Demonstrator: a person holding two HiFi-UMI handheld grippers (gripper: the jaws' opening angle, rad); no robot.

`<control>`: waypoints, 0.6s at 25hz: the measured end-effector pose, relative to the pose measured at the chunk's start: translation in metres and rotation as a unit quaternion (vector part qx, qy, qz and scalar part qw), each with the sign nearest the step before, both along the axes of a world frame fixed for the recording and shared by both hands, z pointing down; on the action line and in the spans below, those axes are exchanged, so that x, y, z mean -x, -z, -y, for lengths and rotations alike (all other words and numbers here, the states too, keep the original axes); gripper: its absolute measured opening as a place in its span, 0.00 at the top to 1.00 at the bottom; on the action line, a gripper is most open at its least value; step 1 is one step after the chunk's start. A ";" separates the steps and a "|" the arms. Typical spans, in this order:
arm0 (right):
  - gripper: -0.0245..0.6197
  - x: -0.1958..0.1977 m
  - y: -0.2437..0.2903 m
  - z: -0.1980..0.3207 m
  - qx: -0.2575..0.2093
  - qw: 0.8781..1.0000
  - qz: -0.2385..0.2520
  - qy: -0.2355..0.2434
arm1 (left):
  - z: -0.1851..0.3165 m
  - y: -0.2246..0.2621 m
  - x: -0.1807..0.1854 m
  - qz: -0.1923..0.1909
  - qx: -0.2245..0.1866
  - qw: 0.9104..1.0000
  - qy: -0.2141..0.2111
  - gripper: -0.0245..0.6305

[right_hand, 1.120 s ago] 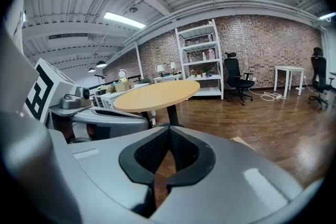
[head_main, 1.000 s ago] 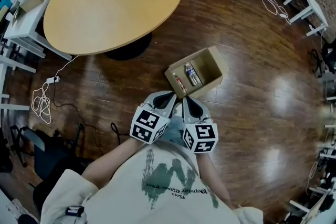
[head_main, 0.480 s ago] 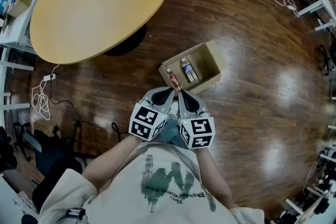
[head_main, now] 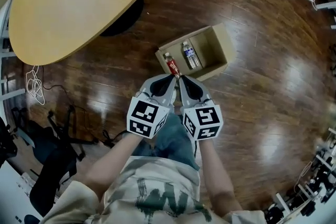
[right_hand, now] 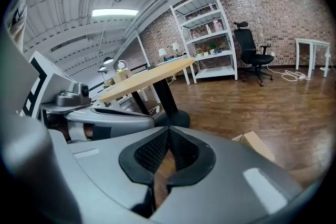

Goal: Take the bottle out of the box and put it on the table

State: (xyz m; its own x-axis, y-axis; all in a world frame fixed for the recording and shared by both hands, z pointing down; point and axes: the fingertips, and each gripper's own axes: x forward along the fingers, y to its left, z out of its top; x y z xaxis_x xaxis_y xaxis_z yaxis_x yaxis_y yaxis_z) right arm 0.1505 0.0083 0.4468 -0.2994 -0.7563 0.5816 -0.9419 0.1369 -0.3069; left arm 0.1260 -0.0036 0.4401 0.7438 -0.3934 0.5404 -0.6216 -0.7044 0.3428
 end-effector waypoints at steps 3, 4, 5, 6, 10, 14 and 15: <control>0.96 -0.012 -0.040 0.018 0.014 1.000 0.002 0.007 | 0.013 -0.037 -0.003 0.007 0.019 1.000 0.019 0.97; 0.96 -0.014 -0.054 0.022 0.019 1.000 0.006 0.009 | 0.017 -0.051 -0.002 0.010 0.027 0.999 0.027 0.97; 0.96 -0.015 -0.068 0.026 0.025 1.000 0.011 0.010 | 0.022 -0.064 -0.001 0.014 0.032 0.999 0.034 0.97; 0.96 -0.017 -0.082 0.030 0.031 0.999 0.014 0.011 | 0.026 -0.078 -0.001 0.019 0.034 0.998 0.039 0.97; 0.93 -0.023 -0.140 0.036 0.055 0.998 0.025 0.024 | 0.040 -0.129 0.001 0.044 0.023 0.998 0.048 0.97; 0.92 -0.028 -0.209 0.032 0.096 0.994 0.028 0.034 | 0.044 -0.183 0.002 0.052 0.041 0.996 0.052 0.97; 0.91 -0.031 -0.227 0.033 0.106 0.993 0.024 0.037 | 0.046 -0.197 -0.001 0.051 0.044 0.997 0.049 0.97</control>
State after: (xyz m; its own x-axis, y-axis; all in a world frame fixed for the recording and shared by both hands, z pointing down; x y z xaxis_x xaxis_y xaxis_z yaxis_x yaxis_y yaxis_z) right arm 0.1812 -0.0250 0.6740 -0.3804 -0.5935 0.7093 -0.9155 0.1329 -0.3797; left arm 0.1270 -0.0494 0.6373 0.6437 -0.4099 0.6462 -0.7210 -0.6080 0.3324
